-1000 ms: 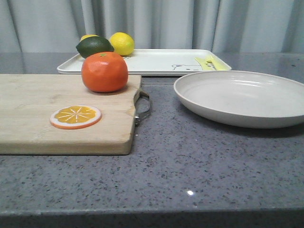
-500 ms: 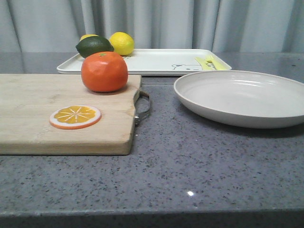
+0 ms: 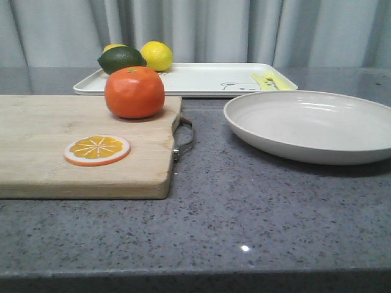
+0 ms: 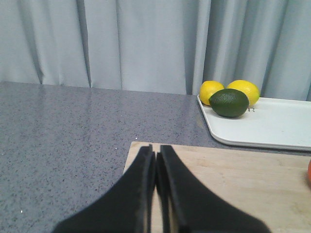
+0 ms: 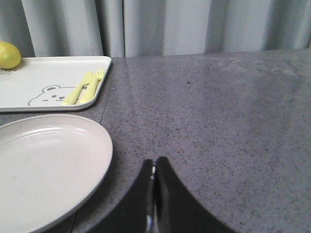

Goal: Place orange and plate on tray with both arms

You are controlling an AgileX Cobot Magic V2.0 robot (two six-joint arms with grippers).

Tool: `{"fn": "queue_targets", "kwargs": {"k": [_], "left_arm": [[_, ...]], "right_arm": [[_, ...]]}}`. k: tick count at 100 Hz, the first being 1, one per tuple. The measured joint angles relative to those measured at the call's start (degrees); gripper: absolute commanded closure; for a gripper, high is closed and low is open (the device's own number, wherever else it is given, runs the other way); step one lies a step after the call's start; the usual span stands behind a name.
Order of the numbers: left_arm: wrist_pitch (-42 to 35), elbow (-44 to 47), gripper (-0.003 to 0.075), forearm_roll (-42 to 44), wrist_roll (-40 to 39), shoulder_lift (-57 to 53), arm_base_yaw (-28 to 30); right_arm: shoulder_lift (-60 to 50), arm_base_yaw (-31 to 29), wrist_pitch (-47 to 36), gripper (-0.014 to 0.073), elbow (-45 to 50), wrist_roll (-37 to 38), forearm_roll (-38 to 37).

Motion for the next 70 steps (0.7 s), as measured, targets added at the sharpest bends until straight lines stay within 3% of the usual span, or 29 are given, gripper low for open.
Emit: {"fn": "queue_targets", "kwargs": {"k": [46, 70], "left_arm": [[-4.01, -8.14, 0.0739, 0.00, 0.00, 16.58, 0.00], [-7.97, -9.31, 0.0739, 0.00, 0.00, 21.08, 0.00]], "right_arm": [[14.50, 0.00, -1.51, 0.0651, -7.18, 0.05, 0.21], [15.77, 0.00, -1.99, 0.0651, -7.45, 0.05, 0.21]]}}
